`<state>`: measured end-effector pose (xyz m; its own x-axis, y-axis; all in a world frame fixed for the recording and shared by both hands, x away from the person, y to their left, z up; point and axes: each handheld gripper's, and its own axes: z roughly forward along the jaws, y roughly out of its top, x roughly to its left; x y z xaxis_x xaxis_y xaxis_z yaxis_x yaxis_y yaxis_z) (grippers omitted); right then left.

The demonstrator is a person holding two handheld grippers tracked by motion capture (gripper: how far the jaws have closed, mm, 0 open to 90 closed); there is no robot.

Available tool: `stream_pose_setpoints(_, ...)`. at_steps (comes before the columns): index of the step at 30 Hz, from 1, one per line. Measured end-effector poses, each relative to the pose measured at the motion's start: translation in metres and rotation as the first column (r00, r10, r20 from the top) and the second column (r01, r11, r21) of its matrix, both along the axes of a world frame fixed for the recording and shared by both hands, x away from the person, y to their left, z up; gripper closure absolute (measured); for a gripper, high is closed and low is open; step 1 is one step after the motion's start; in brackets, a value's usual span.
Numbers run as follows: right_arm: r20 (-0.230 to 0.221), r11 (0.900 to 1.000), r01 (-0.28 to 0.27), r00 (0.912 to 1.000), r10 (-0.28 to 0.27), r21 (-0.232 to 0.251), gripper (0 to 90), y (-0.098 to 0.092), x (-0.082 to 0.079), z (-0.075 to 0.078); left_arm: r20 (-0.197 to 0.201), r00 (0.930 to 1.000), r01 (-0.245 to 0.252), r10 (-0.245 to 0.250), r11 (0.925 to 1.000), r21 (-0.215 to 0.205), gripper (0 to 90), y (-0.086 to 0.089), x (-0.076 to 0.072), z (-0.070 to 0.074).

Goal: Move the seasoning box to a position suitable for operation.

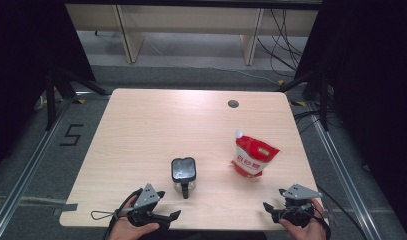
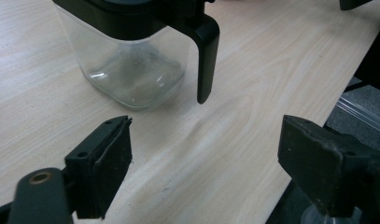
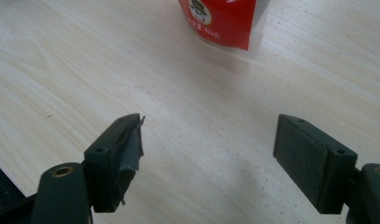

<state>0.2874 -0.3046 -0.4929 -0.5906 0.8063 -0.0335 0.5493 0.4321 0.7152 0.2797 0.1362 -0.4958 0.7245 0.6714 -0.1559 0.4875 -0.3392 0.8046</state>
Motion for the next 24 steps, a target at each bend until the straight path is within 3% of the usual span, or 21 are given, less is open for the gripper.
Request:
stream_pose_setpoints(11,-0.003,1.000,-0.003,1.0000,0.003,-0.001,23.7,0.000,0.001,-0.001,-0.008,1.0000,0.005,-0.005,0.9997,-0.025,27.4,-0.009,0.002,-0.002)
stream_pose_setpoints(12,-0.013,1.000,-0.003,0.9999,0.003,0.000,23.3,0.001,0.001,-0.001,0.017,0.9997,0.018,-0.018,0.9997,-0.015,27.7,-0.010,0.003,-0.002)
stream_pose_setpoints(14,-0.010,1.000,-0.010,0.9999,0.010,-0.005,23.3,0.001,0.001,-0.001,-0.007,1.0000,0.004,-0.004,0.9999,-0.012,29.1,-0.012,0.003,-0.001)
stream_pose_setpoints(15,-0.010,1.000,-0.003,0.9999,0.003,0.002,23.3,0.002,0.000,-0.001,0.006,1.0000,-0.006,0.006,0.9999,0.009,29.8,-0.012,0.004,-0.001)
stream_pose_setpoints(17,-0.024,1.000,-0.006,0.9997,0.006,0.005,23.1,0.003,0.000,-0.001,-0.003,1.0000,-0.003,0.003,0.9998,-0.022,33.3,-0.016,0.005,0.000)
stream_pose_setpoints(18,-0.032,1.000,0.001,0.9995,0.000,0.011,23.1,0.004,-0.001,0.000,0.007,1.0000,0.004,-0.004,0.9999,-0.013,34.7,-0.016,0.006,0.001)
stream_pose_setpoints(20,-0.011,1.000,-0.011,0.9999,0.011,0.006,23.0,0.004,0.000,-0.001,0.028,0.9996,0.011,-0.010,0.9997,-0.022,39.1,-0.020,0.009,0.002)
stream_pose_setpoints(21,-0.019,1.000,-0.011,0.9998,0.011,0.007,23.0,0.004,0.000,-0.001,0.016,0.9998,-0.013,0.014,0.9986,-0.051,40.8,-0.024,0.009,0.001)
stream_pose_setpoints(23,-0.029,1.000,-0.014,0.9995,0.014,0.003,23.0,0.004,0.000,-0.001,0.012,0.9999,0.003,-0.002,0.9990,-0.045,43.2,-0.026,0.011,0.003)
stream_pose_setpoints(24,-0.037,1.000,-0.017,0.9992,0.017,0.004,23.0,0.004,0.000,-0.001,0.032,0.9995,-0.003,0.004,0.9991,-0.042,45.8,-0.028,0.012,0.003)
